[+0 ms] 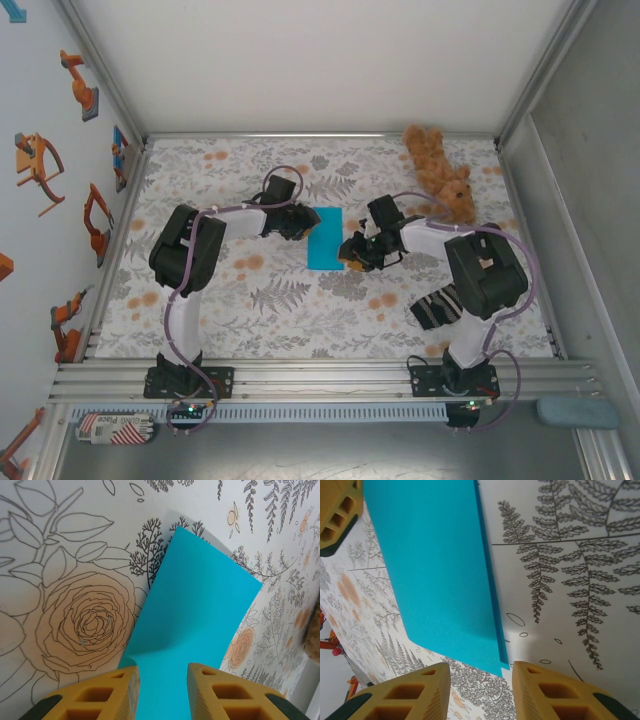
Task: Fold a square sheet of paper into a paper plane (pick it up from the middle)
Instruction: Fold the triangle a second time at the center of the table.
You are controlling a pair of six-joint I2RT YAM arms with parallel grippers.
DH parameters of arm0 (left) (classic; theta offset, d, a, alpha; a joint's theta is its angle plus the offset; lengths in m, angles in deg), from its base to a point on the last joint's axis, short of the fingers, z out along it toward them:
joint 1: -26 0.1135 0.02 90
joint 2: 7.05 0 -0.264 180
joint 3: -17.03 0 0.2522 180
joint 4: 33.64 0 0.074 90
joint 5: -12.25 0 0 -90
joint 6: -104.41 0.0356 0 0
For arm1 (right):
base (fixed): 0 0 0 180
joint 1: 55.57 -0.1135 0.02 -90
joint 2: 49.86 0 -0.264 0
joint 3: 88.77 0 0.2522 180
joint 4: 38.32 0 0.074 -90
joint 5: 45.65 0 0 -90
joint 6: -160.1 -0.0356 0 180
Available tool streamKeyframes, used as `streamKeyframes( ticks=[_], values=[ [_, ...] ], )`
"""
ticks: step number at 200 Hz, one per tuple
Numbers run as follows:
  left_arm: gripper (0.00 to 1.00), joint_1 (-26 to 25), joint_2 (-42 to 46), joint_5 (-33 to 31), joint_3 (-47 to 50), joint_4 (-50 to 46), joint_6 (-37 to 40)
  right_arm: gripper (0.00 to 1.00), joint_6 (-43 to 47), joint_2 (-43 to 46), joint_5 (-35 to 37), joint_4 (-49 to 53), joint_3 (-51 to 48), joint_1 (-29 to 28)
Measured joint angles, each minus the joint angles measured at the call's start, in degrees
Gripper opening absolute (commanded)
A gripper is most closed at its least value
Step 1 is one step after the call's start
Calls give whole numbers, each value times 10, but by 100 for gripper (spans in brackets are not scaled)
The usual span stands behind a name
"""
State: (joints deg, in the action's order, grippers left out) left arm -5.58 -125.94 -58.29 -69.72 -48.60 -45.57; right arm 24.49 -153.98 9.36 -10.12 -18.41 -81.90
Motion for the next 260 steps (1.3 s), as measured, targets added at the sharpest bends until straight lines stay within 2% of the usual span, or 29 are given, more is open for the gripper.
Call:
streamKeyframes(
  ticks=[63,150,203,260],
  values=[
    [32,0,0,0,0,0,-4,28,0,-10,-8,-8,0,0],
    [32,0,0,0,0,0,-8,29,0,-18,-14,-12,0,0],
    [32,0,0,0,0,1,-8,25,2,-19,-18,-15,0,0],
    [32,1,0,0,1,2,-8,24,-11,-19,-28,-48,-7,0]
  ],
)
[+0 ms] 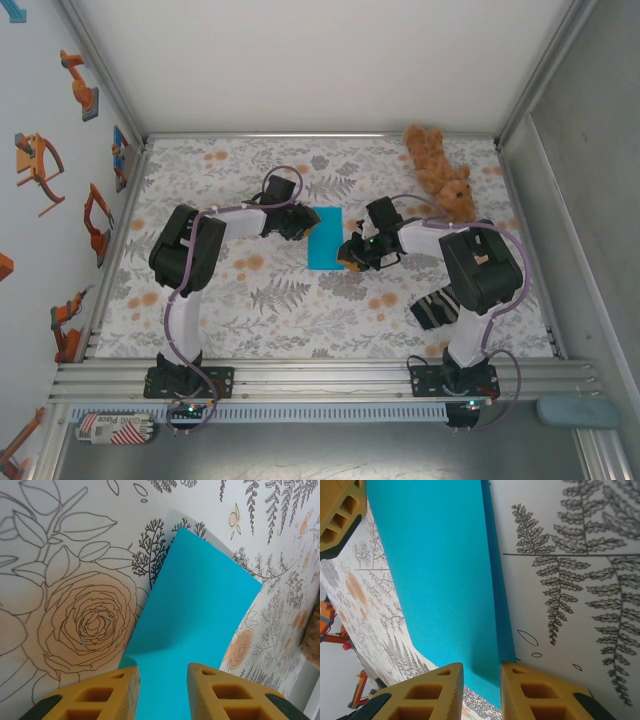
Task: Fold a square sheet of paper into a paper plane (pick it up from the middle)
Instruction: Fold the triangle a second time at the center of the table.
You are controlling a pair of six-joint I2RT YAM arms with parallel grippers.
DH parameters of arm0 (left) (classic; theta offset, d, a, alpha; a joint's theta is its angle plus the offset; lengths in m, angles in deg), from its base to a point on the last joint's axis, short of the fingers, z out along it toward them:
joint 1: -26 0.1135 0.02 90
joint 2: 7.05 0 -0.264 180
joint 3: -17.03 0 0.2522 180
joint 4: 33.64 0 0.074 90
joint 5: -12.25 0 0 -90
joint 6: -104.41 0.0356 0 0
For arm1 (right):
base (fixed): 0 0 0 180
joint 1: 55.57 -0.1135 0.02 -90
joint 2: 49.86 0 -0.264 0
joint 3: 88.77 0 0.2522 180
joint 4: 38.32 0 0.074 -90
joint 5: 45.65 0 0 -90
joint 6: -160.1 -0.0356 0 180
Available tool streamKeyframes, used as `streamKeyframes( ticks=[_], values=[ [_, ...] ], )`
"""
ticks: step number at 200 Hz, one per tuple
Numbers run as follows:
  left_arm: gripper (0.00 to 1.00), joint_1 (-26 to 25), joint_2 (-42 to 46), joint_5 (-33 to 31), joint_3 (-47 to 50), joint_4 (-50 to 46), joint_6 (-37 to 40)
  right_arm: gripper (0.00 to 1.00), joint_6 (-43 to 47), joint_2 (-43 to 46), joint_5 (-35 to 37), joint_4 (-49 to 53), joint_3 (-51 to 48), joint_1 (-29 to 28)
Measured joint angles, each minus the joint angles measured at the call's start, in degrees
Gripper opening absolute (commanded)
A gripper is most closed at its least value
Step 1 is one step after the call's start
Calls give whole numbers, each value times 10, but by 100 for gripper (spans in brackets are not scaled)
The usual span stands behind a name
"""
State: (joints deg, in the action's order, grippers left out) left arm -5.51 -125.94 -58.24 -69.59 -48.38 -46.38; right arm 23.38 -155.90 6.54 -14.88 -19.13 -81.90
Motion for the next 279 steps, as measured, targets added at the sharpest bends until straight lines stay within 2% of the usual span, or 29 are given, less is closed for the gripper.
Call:
streamKeyframes(
  ticks=[88,111,138,217,279],
  values=[
    [32,0,0,1,1,1,0,17,-33,11,-1,-31,-15,0],
    [32,0,0,1,2,1,0,12,-35,13,3,-31,-15,0],
    [32,0,3,1,3,2,0,0,-39,19,12,-29,-15,0],
    [32,0,17,31,40,65,16,0,-12,40,14,26,-15,2],
    [31,0,9,31,28,46,31,0,3,41,13,47,-15,4]
  ],
)
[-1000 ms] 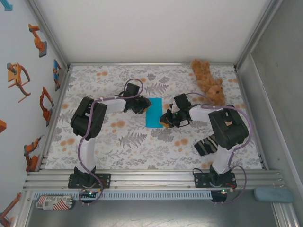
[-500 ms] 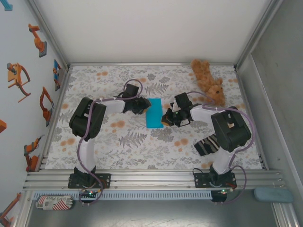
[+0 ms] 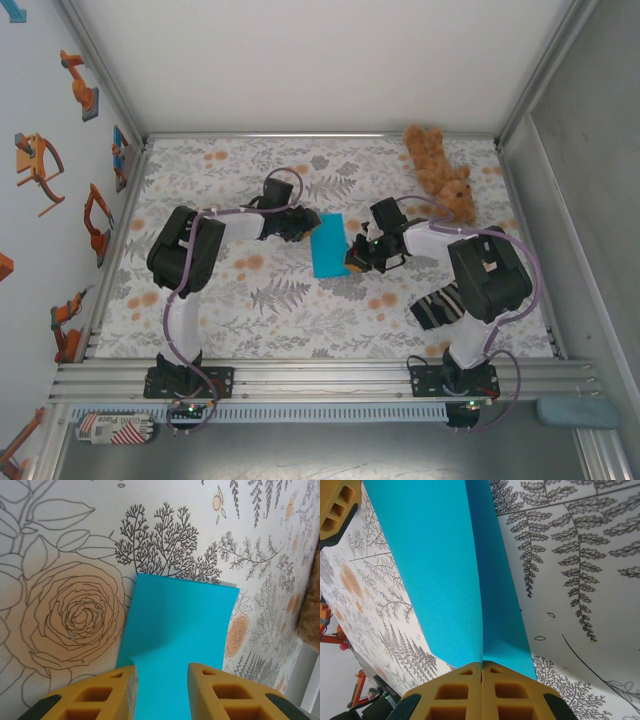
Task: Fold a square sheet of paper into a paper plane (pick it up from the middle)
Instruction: Fold the triangle a second time at the center of the table.
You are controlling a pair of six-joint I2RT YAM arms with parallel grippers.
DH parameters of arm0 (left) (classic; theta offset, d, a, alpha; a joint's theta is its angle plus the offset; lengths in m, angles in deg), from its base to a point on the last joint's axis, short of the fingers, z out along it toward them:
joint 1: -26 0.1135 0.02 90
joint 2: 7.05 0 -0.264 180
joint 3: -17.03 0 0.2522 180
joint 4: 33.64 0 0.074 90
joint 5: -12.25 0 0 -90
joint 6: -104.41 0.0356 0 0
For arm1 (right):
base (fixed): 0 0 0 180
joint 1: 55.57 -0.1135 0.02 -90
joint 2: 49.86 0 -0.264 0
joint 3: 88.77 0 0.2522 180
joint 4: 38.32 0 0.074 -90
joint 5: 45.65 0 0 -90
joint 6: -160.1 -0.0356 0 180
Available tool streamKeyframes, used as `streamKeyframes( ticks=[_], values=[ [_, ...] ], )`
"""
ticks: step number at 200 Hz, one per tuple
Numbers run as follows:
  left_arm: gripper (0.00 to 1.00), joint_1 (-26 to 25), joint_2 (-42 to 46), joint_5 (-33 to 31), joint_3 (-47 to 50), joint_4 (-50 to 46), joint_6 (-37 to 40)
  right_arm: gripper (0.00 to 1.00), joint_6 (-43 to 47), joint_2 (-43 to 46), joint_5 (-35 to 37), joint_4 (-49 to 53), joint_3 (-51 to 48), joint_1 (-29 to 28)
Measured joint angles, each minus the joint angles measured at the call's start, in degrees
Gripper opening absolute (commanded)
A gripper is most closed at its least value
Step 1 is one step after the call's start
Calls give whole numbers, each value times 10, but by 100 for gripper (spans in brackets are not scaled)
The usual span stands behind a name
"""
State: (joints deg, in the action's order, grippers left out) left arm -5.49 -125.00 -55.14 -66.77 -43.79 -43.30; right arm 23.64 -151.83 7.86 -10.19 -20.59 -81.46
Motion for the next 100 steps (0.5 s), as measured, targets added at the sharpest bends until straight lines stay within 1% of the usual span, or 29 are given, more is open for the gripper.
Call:
streamKeyframes(
  ticks=[54,100],
  values=[
    [31,0,-9,-2,-24,-37,7,0,8,0,-16,-5,15,0],
    [31,0,-10,-3,-26,-41,8,0,-10,0,-28,-46,36,0]
  ],
)
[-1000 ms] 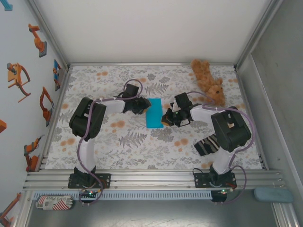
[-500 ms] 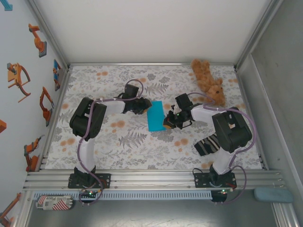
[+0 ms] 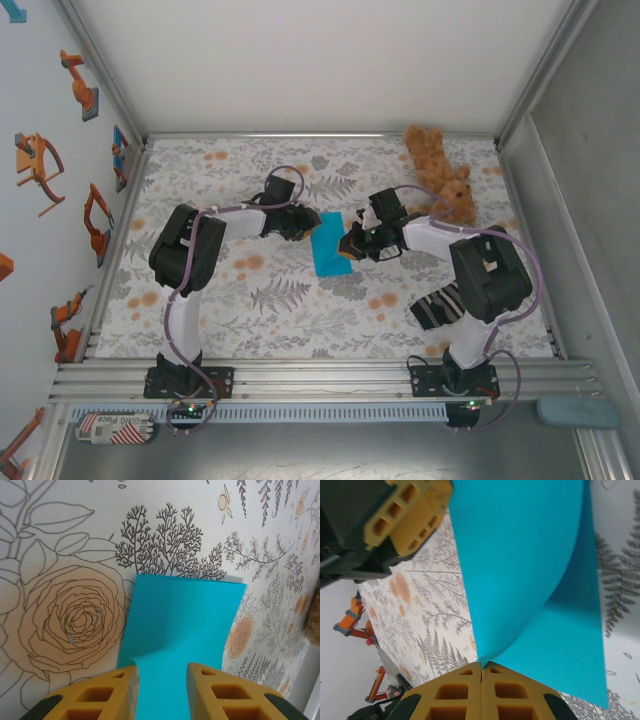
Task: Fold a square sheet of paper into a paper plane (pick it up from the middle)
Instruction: Fold the triangle a second time at the center of the table.
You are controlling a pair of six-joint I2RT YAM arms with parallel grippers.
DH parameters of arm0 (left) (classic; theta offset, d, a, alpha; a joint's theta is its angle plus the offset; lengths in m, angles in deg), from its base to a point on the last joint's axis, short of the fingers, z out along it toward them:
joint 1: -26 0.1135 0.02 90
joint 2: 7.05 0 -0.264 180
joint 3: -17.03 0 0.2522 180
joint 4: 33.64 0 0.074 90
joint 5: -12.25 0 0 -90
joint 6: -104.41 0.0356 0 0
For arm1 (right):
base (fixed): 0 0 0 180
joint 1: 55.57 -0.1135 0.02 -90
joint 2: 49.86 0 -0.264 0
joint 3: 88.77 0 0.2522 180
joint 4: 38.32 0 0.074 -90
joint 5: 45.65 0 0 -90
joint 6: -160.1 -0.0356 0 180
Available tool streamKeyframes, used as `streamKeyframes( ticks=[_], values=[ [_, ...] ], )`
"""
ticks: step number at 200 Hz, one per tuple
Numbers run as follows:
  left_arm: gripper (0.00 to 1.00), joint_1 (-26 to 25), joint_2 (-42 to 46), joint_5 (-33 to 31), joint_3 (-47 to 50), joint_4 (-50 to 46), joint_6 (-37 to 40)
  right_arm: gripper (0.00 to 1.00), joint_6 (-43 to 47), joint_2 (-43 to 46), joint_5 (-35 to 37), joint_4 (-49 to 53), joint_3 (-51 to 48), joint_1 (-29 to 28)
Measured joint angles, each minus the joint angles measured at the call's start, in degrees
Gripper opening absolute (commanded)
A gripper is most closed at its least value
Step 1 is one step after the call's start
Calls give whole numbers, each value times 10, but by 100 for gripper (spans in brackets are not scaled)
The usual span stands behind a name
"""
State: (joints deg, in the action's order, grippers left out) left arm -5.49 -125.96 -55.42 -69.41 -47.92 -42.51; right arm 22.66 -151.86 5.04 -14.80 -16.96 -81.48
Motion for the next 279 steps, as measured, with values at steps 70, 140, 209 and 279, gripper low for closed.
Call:
streamKeyframes(
  ticks=[70,140,209,279],
  values=[
    [31,0,-2,0,-4,-5,0,0,-7,-46,-1,-16,40,-17],
    [31,0,-2,1,-4,-5,0,0,-3,-81,2,3,65,-32],
    [31,0,-2,0,-4,-5,0,0,-6,-93,6,-6,74,-35],
    [31,0,-2,0,-4,-6,0,0,-9,-110,23,-19,77,-37]
  ],
)
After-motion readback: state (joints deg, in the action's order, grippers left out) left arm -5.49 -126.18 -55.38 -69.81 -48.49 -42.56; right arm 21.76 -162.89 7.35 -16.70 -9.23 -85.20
